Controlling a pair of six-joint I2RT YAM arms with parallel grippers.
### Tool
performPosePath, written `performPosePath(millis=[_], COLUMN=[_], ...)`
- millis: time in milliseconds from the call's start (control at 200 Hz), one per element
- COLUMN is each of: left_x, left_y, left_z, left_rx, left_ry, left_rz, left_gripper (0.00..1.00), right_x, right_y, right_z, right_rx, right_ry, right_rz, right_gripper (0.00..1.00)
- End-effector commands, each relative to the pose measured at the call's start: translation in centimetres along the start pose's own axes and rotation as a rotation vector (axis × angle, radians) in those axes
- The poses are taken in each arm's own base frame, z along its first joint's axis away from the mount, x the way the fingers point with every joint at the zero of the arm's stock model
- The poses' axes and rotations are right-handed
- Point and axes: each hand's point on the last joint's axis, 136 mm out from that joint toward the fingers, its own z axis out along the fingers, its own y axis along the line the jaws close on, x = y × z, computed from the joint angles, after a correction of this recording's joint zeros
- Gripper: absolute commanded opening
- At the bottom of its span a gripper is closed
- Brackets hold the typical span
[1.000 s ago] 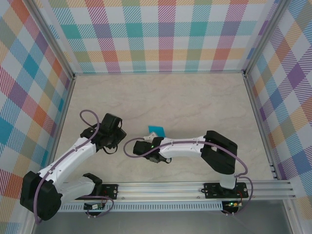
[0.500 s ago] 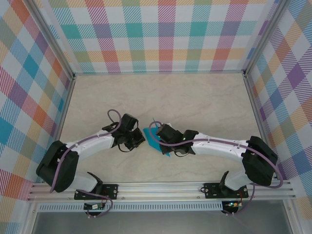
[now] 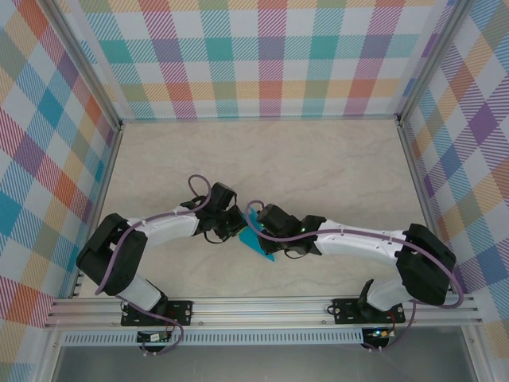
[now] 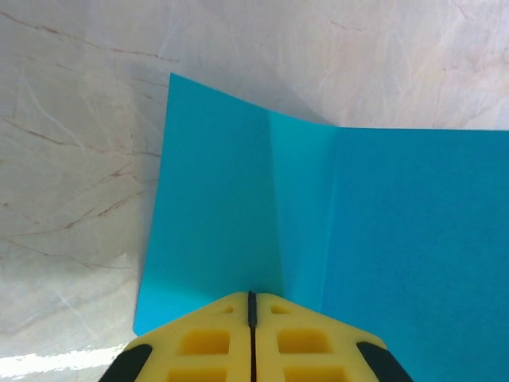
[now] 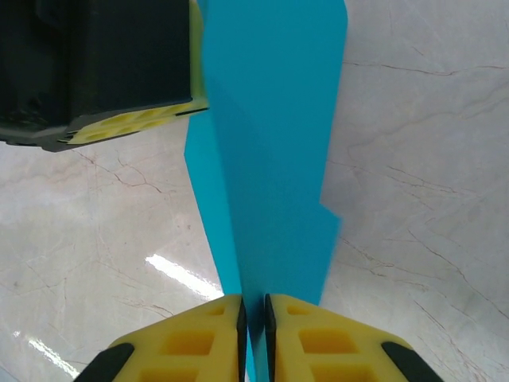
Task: Fold a paper plane with a square sheet of paper (pick it up from the middle)
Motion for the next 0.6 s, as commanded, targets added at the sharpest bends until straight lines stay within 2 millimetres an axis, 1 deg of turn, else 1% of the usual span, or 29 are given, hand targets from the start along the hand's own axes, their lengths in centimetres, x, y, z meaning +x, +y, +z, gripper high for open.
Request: performPosePath(millis=[0, 180, 275, 305, 470, 595], left_x=[-0.3, 0.1, 0.2, 0.2, 0.1, 0.1], left_y=[0.2, 1.4, 1.5, 1.5, 1.3, 1.2], left_z=[-0.7, -0.4, -0.1, -0.1, -0.2, -0.1], left_rx=[-0.036, -0.073, -0.077, -0.078, -0.084, -0.088], left_ry=[-0.032, -0.017, -0.009, -0.009, -0.010, -0.006], left_rz=[0.005, -0.001, -0.003, -0.002, 0.003, 0.005], left_gripper=[0.07, 0.07, 0.07, 0.07, 0.07, 0.07], right_x=[1.0, 2.0, 2.3, 2.4, 2.8, 2.9], right_y=[-0.5, -1.1, -0.9, -0.9, -1.5, -1.3], right_z=[1.0, 2.2, 2.5, 2.6, 3.3, 3.9], right_rx=[0.013, 0.050, 0.038, 0.035, 0.071, 0.085], right_ry=[0.048, 0.096, 0.112, 0.113, 0.131, 0.143], right_rz=[0.033, 0.032, 0.021, 0.021, 0.012, -0.007], right_gripper=[0.25, 0.46, 0.58, 0.60, 0.63, 0.63])
